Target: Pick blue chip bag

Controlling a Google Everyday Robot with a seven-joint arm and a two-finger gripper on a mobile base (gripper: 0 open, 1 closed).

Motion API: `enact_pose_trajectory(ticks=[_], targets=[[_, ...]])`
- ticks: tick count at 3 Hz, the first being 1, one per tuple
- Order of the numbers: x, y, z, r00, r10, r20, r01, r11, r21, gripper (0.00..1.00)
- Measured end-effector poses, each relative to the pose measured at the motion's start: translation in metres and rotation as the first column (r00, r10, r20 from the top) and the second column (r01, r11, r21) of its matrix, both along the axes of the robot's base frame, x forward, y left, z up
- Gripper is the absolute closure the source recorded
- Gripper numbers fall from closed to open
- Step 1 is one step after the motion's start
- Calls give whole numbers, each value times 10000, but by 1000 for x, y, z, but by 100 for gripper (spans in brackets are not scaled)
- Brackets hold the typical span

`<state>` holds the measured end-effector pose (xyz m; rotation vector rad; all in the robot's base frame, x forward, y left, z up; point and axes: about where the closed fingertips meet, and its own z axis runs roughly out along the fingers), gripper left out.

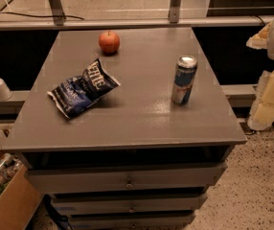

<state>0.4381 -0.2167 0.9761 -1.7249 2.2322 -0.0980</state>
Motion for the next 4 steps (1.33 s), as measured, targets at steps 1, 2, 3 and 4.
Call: enact_pose_trajectory(ticks=[1, 2, 3, 4], targets=[[0, 0, 0, 10000, 0, 2, 0, 10000, 0, 0], [1, 3, -4, 9999, 125, 29, -126, 9996, 259, 0], [-5, 13, -25, 9998, 130, -164, -111, 9941, 1080, 0], [-17, 32, -49, 9984, 334, -467, -228, 9770, 2119, 0]])
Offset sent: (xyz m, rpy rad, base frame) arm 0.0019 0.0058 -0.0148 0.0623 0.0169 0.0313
